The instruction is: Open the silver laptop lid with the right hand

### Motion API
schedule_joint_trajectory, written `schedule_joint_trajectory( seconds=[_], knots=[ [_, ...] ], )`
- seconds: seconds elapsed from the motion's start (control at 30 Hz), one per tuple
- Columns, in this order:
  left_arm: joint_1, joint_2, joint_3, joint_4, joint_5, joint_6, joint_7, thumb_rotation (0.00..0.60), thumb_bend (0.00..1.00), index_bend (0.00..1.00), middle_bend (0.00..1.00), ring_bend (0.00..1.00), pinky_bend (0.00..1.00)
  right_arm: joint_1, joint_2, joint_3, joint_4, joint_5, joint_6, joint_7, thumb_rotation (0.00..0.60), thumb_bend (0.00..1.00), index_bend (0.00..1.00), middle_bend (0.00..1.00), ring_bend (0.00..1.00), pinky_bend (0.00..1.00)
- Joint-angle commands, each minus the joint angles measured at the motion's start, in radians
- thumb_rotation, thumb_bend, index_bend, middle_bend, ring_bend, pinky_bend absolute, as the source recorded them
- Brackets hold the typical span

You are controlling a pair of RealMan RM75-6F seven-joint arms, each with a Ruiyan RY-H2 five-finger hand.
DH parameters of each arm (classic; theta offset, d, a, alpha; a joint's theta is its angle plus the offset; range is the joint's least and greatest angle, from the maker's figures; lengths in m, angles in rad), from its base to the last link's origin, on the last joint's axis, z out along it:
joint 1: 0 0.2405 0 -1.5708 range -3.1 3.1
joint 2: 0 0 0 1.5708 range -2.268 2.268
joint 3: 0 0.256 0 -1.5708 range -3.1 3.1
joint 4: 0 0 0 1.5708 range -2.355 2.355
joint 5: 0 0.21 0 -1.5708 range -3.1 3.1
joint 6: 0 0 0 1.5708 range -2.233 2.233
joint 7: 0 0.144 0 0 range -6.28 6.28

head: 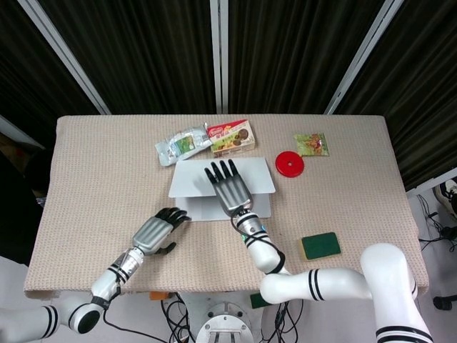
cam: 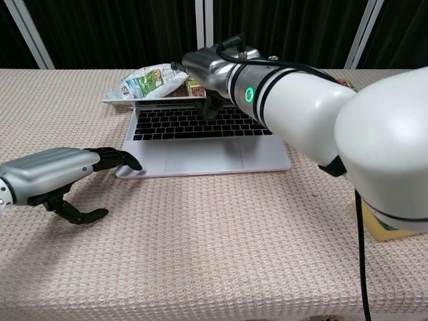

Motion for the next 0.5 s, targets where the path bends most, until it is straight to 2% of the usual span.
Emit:
schedule_joint_trajectory(
  seconds=[0.03, 0.5],
  knots=[
    [-0.007, -0.002, -0.001, 0.004, -0.007, -0.006, 0.003, 0.6, 0.35, 0.14, 0.09, 0.03, 0.1, 0.01, 0.008, 0.029, 0.009, 0.023, -0.009, 0.021, 0.6, 0.61, 0.0, 0.0, 0.0, 0.0],
    [-0.032, 0.006, 0.005, -0.005, -0.031, -0.023, 0.026, 0.6, 0.35, 0.14, 0.09, 0.03, 0.1, 0.077, 0.052, 0.152, 0.104, 0.138, -0.055, 0.08, 0.6, 0.61, 0.0, 0.0, 0.0, 0.0]
  ],
)
